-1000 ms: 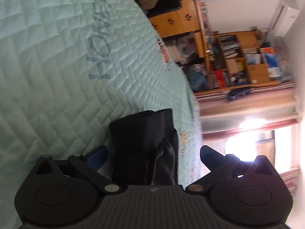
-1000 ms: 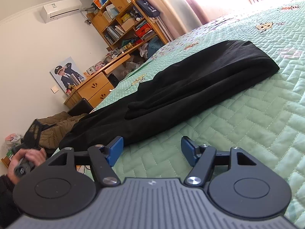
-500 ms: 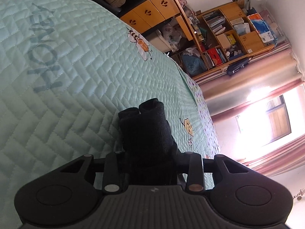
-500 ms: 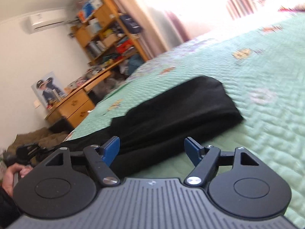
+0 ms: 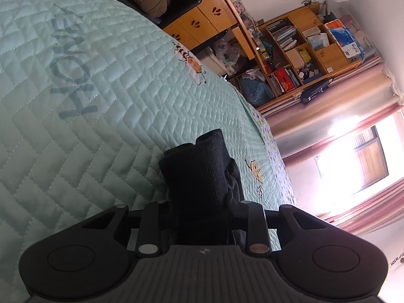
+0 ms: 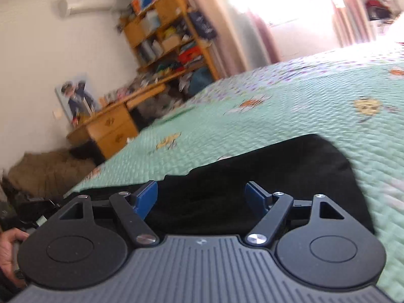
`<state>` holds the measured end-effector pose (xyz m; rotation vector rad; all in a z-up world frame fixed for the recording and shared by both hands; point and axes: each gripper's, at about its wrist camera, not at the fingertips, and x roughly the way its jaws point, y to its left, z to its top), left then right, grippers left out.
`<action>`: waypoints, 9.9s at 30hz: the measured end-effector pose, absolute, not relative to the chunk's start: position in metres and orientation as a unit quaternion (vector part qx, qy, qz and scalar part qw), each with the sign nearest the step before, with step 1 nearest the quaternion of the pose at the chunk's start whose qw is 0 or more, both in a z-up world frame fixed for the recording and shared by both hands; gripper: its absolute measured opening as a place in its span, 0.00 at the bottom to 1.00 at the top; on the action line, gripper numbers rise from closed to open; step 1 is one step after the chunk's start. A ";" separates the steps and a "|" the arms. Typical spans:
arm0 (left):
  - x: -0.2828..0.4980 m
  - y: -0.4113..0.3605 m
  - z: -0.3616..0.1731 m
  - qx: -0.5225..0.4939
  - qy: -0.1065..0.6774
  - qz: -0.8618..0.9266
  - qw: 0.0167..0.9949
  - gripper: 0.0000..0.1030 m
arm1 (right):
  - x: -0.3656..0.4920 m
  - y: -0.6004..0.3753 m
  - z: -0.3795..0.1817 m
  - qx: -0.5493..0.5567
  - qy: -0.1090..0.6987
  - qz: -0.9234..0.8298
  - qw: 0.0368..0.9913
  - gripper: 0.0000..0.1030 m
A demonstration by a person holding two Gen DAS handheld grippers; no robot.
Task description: Fold clothes
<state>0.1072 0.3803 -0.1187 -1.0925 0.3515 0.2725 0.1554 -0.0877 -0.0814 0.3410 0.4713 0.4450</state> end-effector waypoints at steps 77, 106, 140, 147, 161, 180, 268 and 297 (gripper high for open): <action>0.024 0.024 -0.072 0.166 0.198 -0.010 0.966 0.99 | 0.090 -0.128 -0.013 0.158 0.200 0.320 0.913 0.77; 0.045 0.010 -0.101 0.046 0.284 -0.160 0.944 0.99 | 0.286 0.074 -0.046 -0.232 0.386 0.256 0.856 0.80; 0.057 -0.005 -0.107 0.054 0.299 -0.162 0.939 0.99 | 0.349 0.109 -0.067 -0.390 0.501 0.389 0.668 0.47; 0.063 -0.002 -0.110 0.033 0.317 -0.170 0.932 0.99 | 0.357 0.115 -0.062 -0.421 0.437 0.333 0.722 0.00; 0.058 -0.005 -0.110 0.045 0.309 -0.162 0.936 0.99 | 0.350 0.115 -0.046 -0.370 0.485 0.361 0.705 0.68; 0.028 0.049 -0.079 -0.071 0.179 -0.067 0.979 0.99 | 0.348 0.070 -0.004 -0.220 0.439 0.331 0.806 0.64; 0.234 0.116 -0.040 -0.238 0.205 -0.238 0.919 0.99 | 0.178 -0.112 -0.068 -0.116 0.270 0.315 0.902 0.86; 0.142 0.048 -0.092 -0.080 0.170 -0.182 0.965 0.99 | 0.266 -0.146 -0.050 0.080 0.255 0.292 0.918 0.84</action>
